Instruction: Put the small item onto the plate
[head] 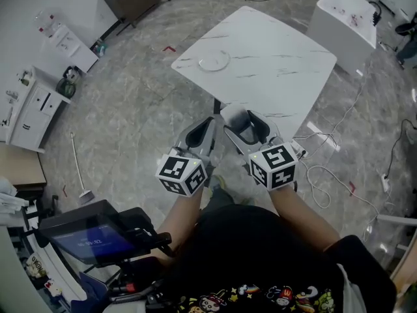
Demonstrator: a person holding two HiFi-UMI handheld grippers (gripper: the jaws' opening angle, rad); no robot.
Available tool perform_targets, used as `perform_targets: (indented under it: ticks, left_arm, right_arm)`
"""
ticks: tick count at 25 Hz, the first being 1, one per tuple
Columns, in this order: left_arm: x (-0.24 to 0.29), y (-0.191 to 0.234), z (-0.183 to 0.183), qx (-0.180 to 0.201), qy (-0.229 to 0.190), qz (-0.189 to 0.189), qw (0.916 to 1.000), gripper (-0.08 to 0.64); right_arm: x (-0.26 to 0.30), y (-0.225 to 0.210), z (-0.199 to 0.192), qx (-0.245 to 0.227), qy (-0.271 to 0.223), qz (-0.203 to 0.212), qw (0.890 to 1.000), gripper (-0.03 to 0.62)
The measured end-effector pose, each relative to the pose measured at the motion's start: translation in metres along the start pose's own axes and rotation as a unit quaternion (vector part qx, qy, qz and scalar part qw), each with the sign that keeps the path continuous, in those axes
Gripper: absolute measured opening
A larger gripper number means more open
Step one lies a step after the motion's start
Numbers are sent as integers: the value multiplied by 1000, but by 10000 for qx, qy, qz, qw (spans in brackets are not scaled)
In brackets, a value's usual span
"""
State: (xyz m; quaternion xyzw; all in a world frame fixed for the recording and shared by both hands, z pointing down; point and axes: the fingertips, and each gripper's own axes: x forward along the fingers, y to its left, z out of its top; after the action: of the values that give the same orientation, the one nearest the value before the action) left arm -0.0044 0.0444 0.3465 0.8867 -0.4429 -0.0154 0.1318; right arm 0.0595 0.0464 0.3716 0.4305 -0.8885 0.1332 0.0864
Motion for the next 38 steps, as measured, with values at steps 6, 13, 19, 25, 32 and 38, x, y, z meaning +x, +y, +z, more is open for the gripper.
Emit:
perform_targets:
  ticks: [6, 13, 19, 25, 32, 38]
  left_arm:
    - [14, 49, 12, -13, 57, -177, 9998, 1]
    - [22, 91, 22, -31, 114, -351, 9993, 0]
    - [26, 128, 30, -74, 186, -457, 9988, 0]
    - [26, 145, 25, -51, 325, -473, 9983, 0]
    - [30, 152, 15, 83, 464, -387, 9981, 0]
    - [35, 160, 6, 129, 659, -259, 9974, 0]
  right_arm:
    - [47, 4, 12, 16, 32, -205, 9998, 327]
    - [83, 6, 19, 47, 112, -531, 9985, 327]
    - [114, 9, 29, 48, 161, -767, 9969, 327]
    - [126, 12, 28, 44, 203, -878, 9959, 327]
    - [130, 10, 26, -82, 213, -1018, 9945, 327]
    - [143, 3, 17, -65, 302, -1006, 9944, 327]
